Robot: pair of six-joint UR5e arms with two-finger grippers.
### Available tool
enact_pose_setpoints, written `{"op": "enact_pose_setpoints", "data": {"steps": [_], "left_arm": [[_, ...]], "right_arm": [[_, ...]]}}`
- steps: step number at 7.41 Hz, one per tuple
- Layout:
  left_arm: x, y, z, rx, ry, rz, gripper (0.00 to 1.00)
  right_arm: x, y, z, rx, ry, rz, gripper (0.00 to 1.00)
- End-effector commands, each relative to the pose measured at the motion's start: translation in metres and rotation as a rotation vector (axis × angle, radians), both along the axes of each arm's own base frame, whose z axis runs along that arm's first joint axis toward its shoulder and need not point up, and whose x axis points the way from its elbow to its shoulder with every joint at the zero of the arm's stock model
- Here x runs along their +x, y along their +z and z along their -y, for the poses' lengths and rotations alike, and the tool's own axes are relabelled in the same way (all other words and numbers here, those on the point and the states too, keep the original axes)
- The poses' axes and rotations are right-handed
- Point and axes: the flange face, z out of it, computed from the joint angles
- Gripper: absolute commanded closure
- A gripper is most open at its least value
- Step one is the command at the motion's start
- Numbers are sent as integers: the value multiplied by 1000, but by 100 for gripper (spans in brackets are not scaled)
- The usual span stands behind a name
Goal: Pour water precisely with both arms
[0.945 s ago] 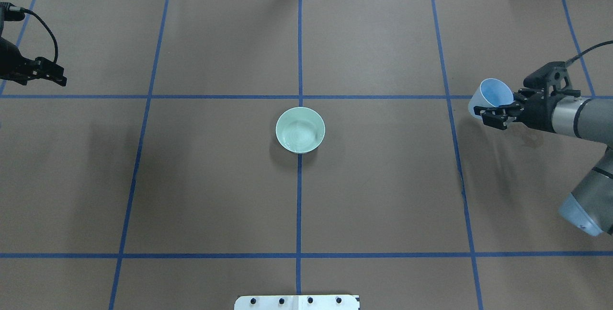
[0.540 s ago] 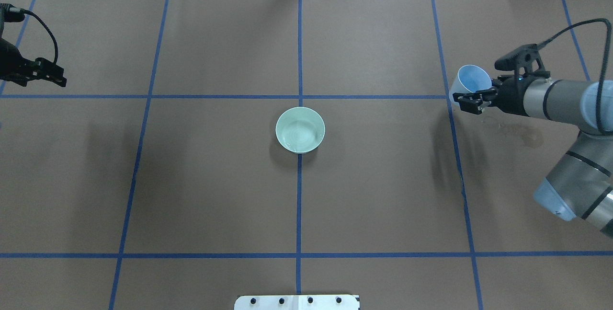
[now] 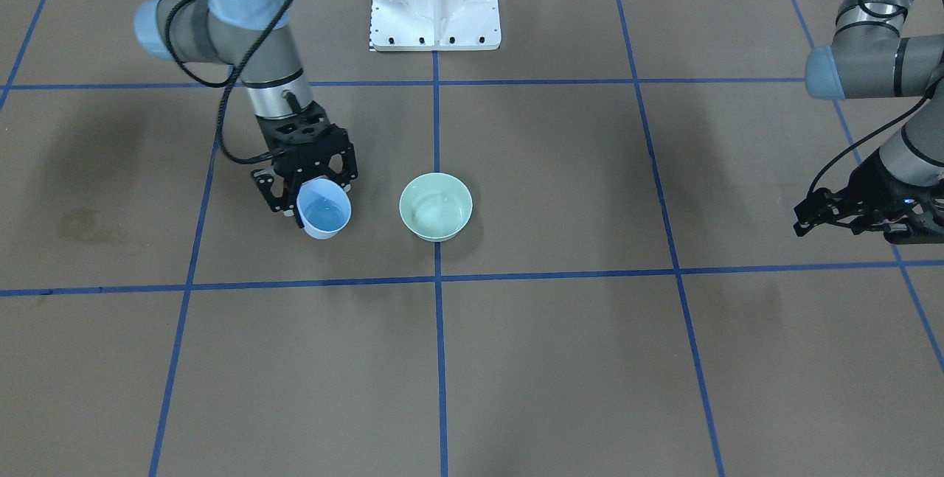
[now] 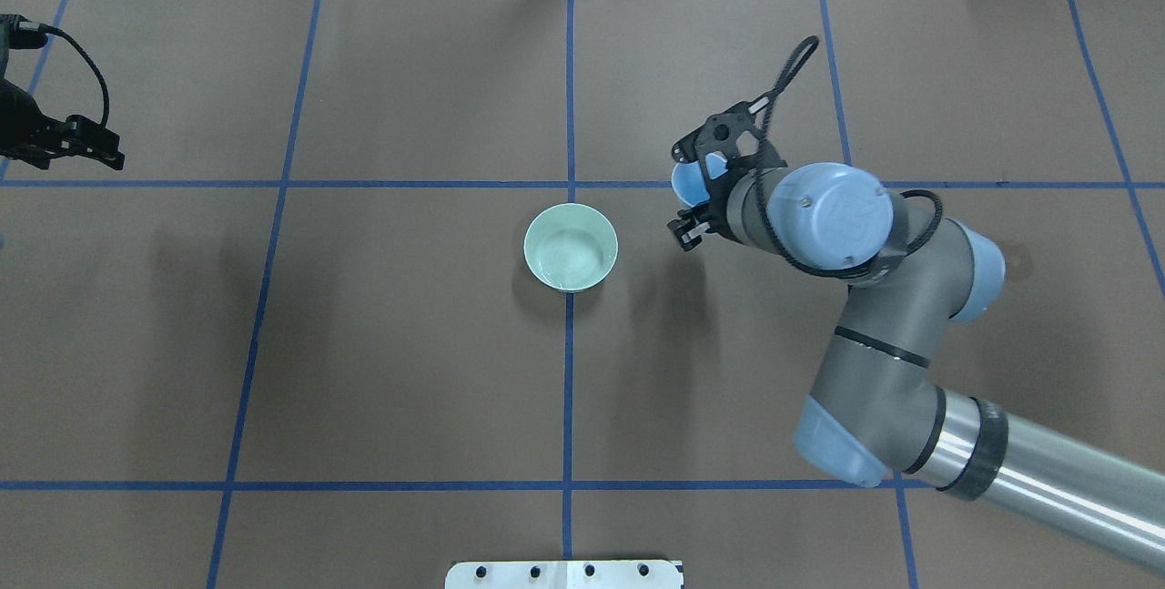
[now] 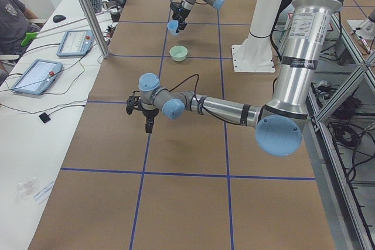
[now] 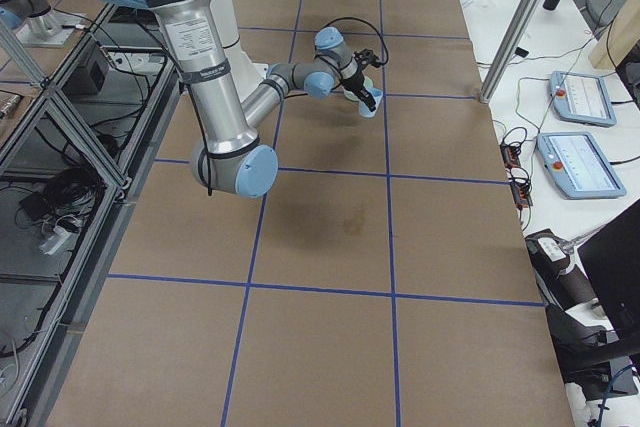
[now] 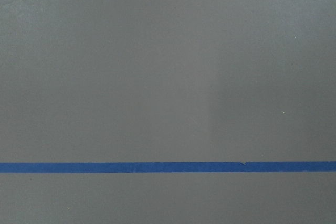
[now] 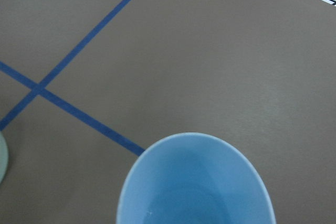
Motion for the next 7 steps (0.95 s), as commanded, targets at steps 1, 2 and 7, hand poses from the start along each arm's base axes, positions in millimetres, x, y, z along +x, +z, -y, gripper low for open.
{"op": "enact_pose_setpoints", "data": {"steps": [1, 2, 7], "left_arm": [[1, 16, 2, -26, 1, 12, 0], [2, 18, 2, -30, 2, 13, 0], [1, 22, 2, -39, 1, 16, 0]], "right_arm": [[-44, -40, -31, 7, -31, -109, 80], [-48, -45, -32, 22, -38, -176, 81], [-88, -69, -37, 149, -164, -493, 83]]}}
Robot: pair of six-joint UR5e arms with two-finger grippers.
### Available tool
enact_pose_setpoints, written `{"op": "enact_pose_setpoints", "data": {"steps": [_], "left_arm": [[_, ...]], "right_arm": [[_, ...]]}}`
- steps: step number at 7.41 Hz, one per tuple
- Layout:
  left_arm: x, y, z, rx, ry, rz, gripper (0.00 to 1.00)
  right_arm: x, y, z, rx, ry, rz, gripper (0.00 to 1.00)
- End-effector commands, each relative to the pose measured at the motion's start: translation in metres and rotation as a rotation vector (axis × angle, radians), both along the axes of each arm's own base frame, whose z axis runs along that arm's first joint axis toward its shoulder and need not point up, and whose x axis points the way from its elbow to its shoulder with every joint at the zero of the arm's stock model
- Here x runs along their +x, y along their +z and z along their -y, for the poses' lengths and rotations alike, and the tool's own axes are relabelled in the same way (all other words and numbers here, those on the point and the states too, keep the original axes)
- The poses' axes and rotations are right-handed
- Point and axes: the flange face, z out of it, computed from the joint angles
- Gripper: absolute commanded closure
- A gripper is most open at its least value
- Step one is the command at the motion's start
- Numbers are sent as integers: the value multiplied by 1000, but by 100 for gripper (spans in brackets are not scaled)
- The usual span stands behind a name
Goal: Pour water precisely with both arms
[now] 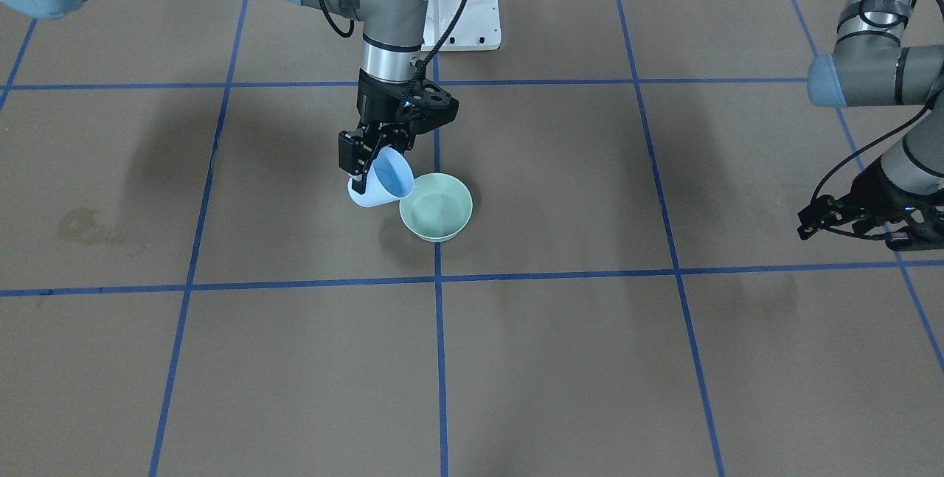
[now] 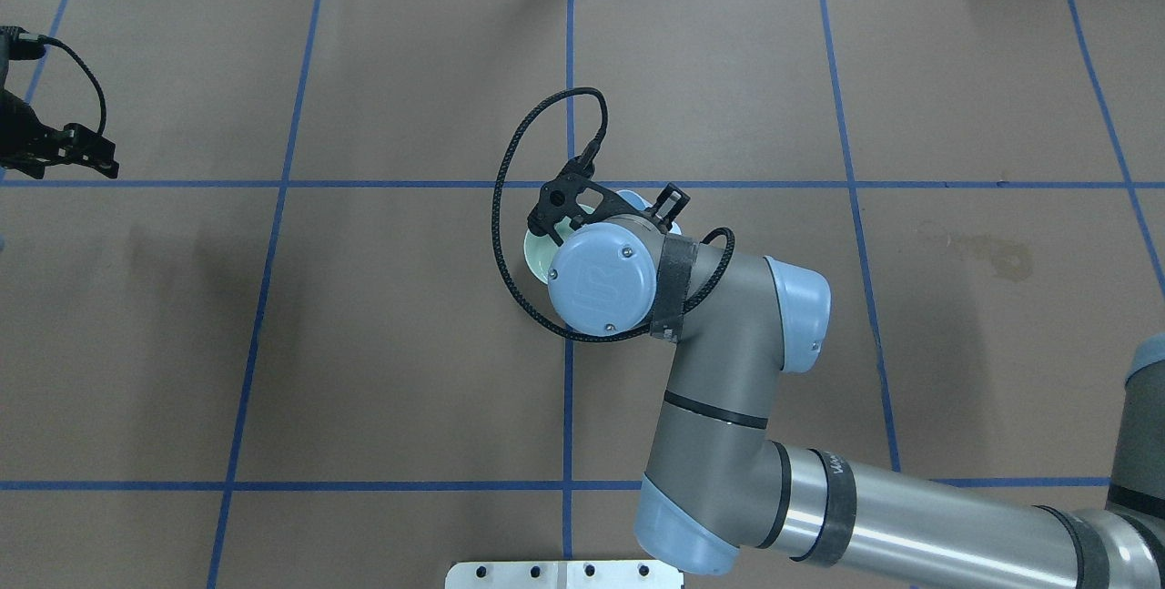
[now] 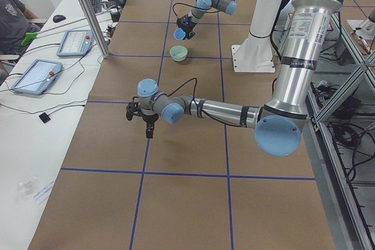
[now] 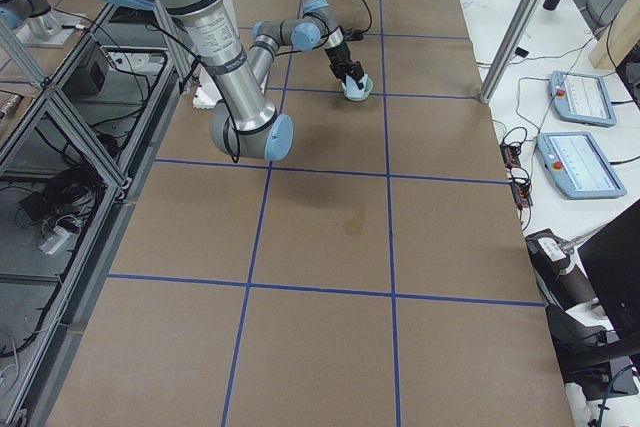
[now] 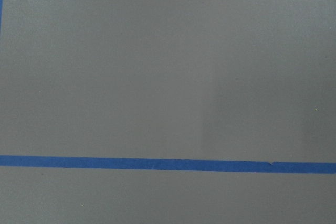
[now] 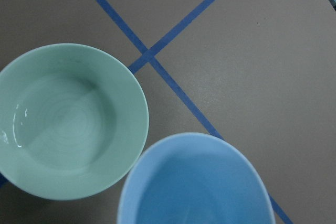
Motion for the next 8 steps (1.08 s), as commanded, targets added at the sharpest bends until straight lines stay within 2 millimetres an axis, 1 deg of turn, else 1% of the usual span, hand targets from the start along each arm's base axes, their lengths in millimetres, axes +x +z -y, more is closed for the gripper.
{"op": "enact_pose_setpoints", "data": {"steps": [1, 2, 3, 4, 5, 6, 7, 8], "left_arm": [[1, 3, 0, -4, 1, 1, 0], [1, 2, 0, -2, 1, 1, 0], [1, 1, 0, -3, 1, -1, 0], [1, 0, 0, -1, 1, -2, 0], [0, 1, 0, -3, -1, -1, 0], [0, 1, 0, -1, 0, -4, 0], [0, 2, 0, -4, -1, -1, 0], [0, 4, -1, -4, -1, -1, 0]], "right_arm": [[-16, 2, -1, 45, -69, -126, 86], [-27, -3, -5, 59, -80, -181, 87], [-36, -3, -2, 61, -78, -217, 89], [-36, -4, -3, 58, -92, -254, 92], [-38, -7, -8, 72, -92, -320, 95], [-44, -14, -10, 74, -96, -365, 95], [-56, -19, -12, 80, -100, -410, 95], [-65, -16, -11, 89, -97, -438, 95]]}}
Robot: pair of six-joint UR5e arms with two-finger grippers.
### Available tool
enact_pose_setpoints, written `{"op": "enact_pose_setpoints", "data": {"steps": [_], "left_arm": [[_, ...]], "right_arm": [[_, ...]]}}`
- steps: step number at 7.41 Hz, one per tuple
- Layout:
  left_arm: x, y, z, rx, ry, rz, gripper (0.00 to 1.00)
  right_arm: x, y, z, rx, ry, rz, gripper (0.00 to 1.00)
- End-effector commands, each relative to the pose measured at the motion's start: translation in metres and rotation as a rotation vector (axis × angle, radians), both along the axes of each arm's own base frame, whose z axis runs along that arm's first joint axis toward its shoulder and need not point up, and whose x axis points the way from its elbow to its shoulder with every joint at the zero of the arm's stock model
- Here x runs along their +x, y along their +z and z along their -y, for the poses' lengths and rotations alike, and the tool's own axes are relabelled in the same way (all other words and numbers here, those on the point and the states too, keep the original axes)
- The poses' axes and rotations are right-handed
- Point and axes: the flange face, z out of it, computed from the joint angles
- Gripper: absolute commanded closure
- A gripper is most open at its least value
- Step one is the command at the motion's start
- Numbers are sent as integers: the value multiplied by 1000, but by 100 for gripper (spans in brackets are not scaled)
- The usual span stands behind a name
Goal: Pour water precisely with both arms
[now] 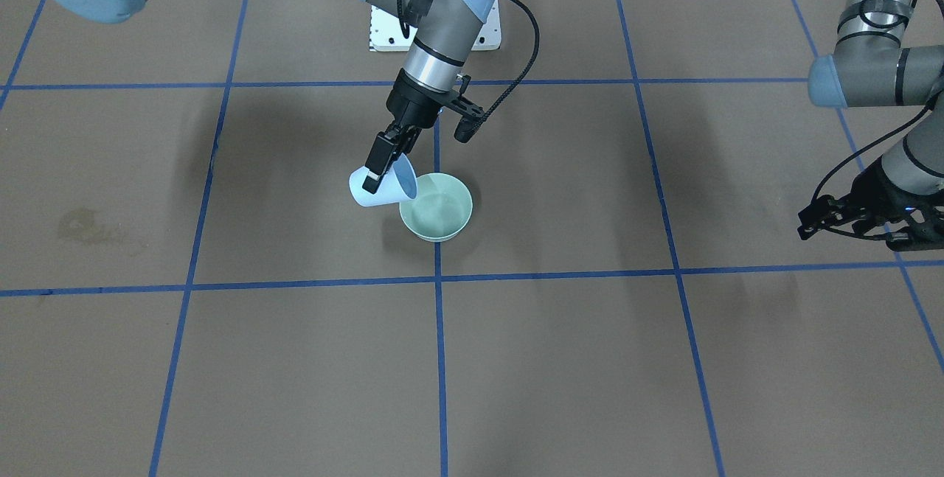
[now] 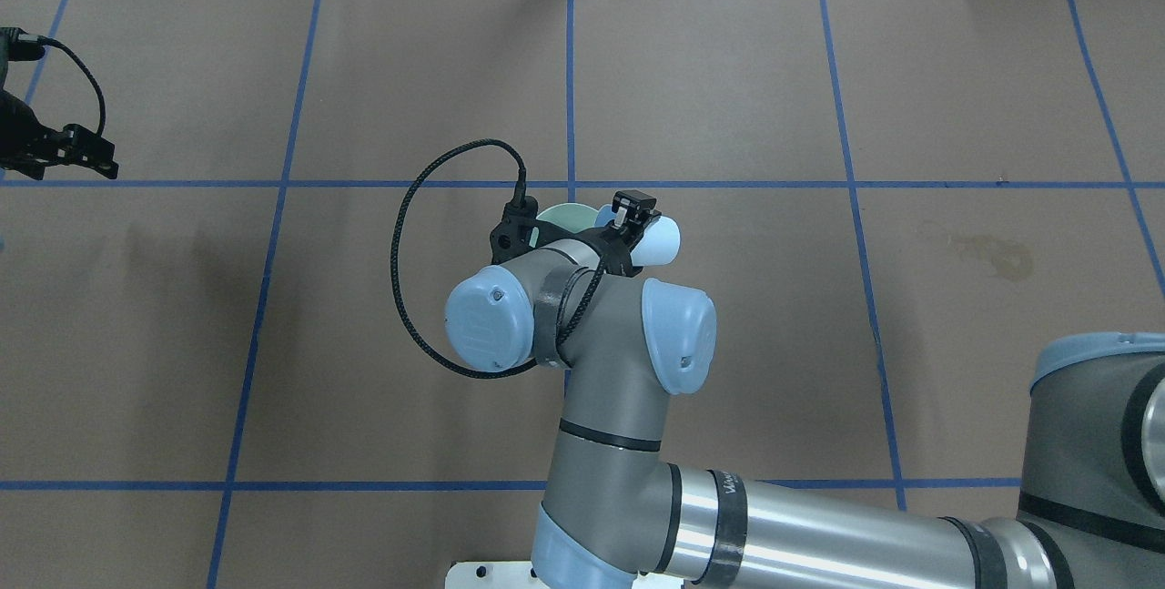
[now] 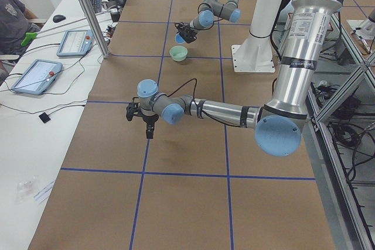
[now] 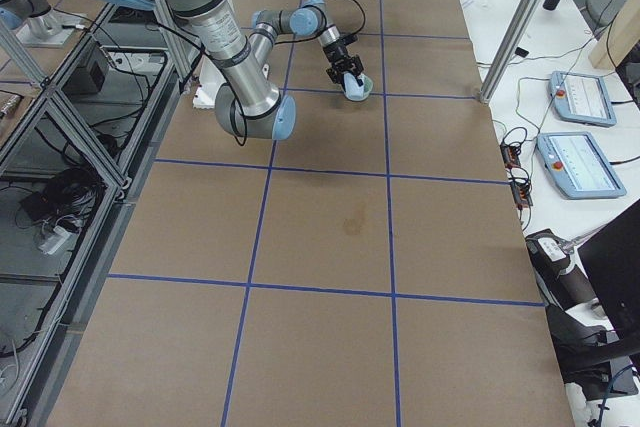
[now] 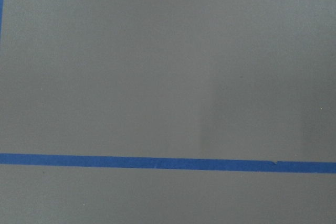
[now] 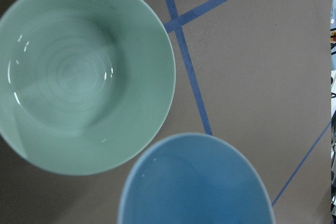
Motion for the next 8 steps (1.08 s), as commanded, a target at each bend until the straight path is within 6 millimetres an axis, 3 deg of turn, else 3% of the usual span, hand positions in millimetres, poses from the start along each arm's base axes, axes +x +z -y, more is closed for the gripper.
{"op": "enact_pose_setpoints", "data": {"steps": [1, 2, 4, 8], "left_arm": [[0, 6, 0, -7, 0, 2, 0], [0, 7, 0, -9, 0, 3, 0], [0, 7, -1, 3, 1, -4, 0], [0, 13, -1, -5, 1, 0, 0]], "right_arm": [[-16, 8, 2, 15, 2, -70, 95], [-16, 10, 3, 18, 5, -87, 96], [-17, -9, -5, 18, -4, -164, 96], [-31, 1, -2, 50, 0, -228, 97]]}}
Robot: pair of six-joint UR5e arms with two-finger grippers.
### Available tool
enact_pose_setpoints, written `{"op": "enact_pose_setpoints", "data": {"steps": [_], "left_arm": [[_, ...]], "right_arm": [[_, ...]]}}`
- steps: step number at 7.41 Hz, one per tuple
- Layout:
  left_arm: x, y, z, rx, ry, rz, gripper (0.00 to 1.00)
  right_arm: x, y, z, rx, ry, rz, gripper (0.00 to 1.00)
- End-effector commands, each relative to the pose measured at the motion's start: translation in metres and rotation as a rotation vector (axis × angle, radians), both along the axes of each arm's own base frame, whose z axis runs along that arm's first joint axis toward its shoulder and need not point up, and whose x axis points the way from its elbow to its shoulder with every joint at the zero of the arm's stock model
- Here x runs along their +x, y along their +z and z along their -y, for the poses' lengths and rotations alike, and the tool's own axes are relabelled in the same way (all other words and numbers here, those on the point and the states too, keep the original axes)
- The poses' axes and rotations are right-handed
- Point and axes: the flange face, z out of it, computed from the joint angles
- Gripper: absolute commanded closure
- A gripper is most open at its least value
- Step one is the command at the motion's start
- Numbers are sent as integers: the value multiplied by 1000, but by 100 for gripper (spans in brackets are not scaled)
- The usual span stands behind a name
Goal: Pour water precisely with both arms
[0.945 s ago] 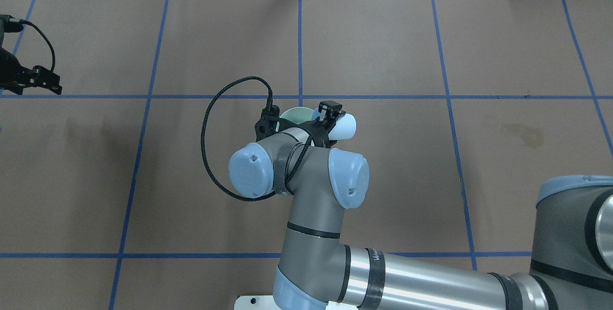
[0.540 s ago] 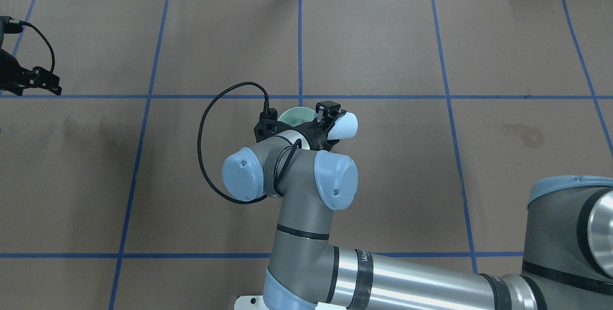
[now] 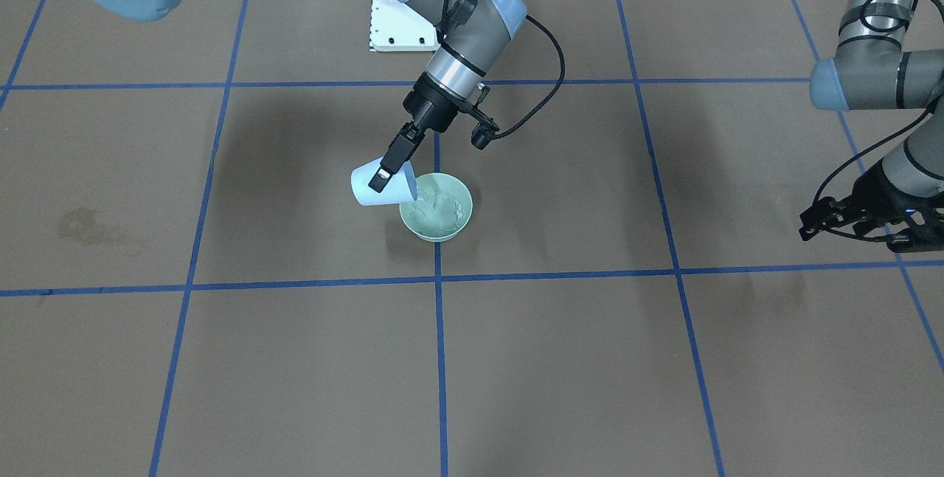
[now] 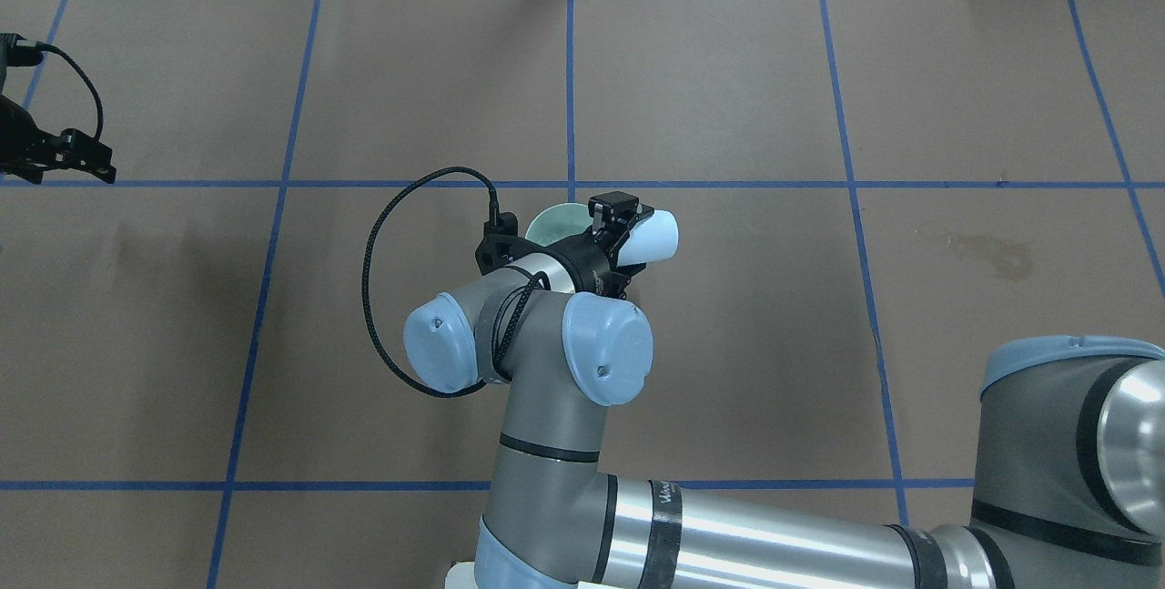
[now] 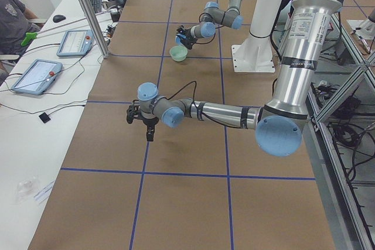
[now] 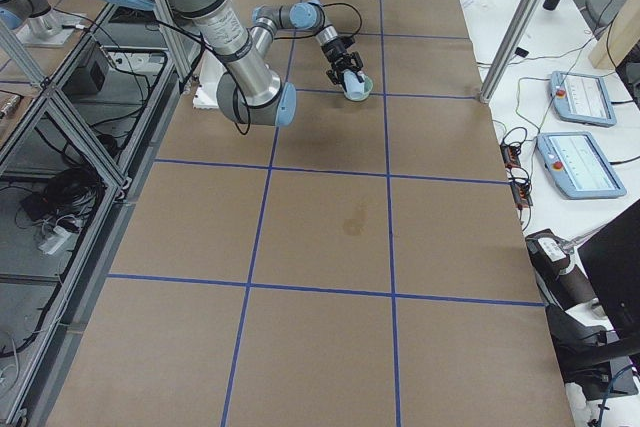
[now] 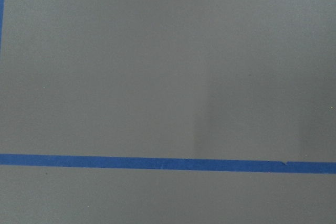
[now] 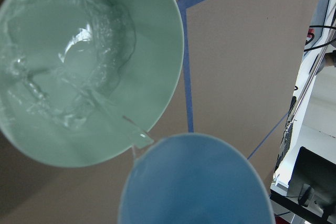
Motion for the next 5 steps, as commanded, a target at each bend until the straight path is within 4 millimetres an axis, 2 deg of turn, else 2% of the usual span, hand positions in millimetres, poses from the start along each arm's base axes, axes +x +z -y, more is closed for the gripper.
{"op": "enact_pose_setpoints", "data": {"steps": [1, 5], "left_arm": [[0, 1, 0, 0, -1, 0, 0], [-5, 15, -10, -16, -1, 8, 0]], "right_arm": [[-8, 3, 2, 13, 0, -55, 97], [-9, -12, -1, 34, -2, -120, 97]]}}
